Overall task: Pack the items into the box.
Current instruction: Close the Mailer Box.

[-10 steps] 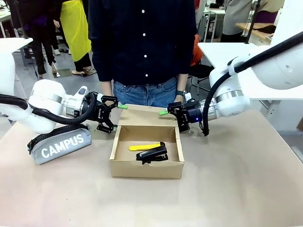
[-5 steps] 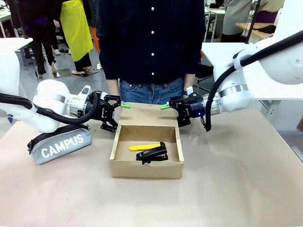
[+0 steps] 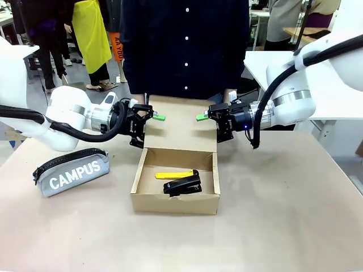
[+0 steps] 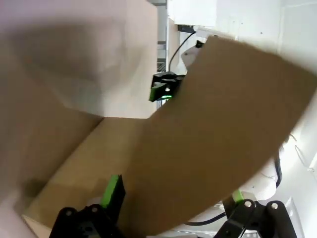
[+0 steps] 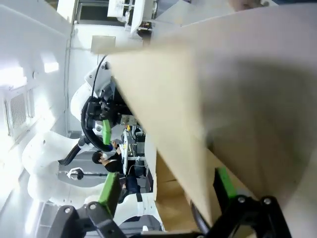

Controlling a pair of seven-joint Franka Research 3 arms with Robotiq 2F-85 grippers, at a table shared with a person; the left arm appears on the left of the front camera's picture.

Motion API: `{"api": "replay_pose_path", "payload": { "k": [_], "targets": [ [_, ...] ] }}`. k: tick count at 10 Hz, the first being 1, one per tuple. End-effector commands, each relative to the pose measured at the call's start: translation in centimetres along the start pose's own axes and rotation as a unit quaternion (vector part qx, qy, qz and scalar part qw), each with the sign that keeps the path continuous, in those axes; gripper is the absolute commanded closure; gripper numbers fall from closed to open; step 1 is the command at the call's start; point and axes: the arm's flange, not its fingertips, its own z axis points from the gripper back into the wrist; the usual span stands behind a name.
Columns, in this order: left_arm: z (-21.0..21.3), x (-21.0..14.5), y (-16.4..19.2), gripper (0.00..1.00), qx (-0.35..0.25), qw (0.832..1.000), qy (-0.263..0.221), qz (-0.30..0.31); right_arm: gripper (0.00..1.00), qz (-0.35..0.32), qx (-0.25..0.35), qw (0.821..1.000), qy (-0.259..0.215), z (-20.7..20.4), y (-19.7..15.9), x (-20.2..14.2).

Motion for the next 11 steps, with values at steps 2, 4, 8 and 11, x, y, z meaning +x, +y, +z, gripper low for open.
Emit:
{"api": "replay_pose_path", "payload": {
  "k": [2, 4, 8, 11],
  "targets": [
    [1.4, -3.5, -2.7, 0.00, -0.042, 0.996, -0.024, -0.074, 0.00, 0.090, 0.008, 0.996, 0.014, 0.8, 1.7, -1.6],
    [2.6, -5.2, -3.3, 0.00, -0.052, 0.993, -0.035, -0.098, 0.00, 0.144, 0.021, 0.989, 0.018, 1.0, 2.4, -2.8],
    [2.6, -4.4, -3.6, 0.00, -0.039, 0.995, -0.034, -0.088, 0.00, 0.110, 0.010, 0.994, 0.016, 0.5, 2.4, -1.4],
    [2.6, -4.4, -3.6, 0.00, -0.039, 0.995, -0.034, -0.088, 0.00, 0.110, 0.010, 0.994, 0.016, 0.5, 2.4, -1.4]
  ]
}}
